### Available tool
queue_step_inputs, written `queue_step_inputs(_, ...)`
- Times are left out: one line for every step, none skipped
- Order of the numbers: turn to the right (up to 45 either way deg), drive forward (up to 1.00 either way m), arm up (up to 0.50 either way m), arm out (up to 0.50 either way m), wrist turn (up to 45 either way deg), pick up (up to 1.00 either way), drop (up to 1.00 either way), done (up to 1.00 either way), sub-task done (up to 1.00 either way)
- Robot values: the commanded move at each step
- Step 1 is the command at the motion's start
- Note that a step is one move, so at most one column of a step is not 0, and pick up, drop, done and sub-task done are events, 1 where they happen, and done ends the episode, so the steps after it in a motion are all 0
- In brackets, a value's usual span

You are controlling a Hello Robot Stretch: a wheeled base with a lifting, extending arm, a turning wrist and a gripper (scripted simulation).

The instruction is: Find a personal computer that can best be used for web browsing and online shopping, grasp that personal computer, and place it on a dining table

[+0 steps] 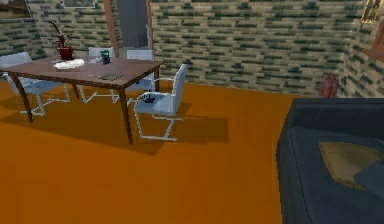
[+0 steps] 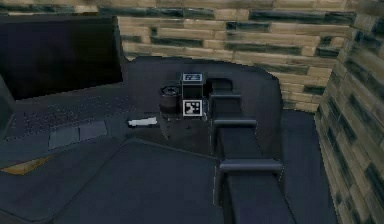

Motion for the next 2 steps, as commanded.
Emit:
queue_step_inputs(0.0, 0.00, 0.00, 0.00, -45.0, 0.00, 0.00, 0.00, 0.00)
queue_step_inputs(0.0, 0.00, 0.00, 0.00, -45.0, 0.00, 0.00, 0.00, 0.00)
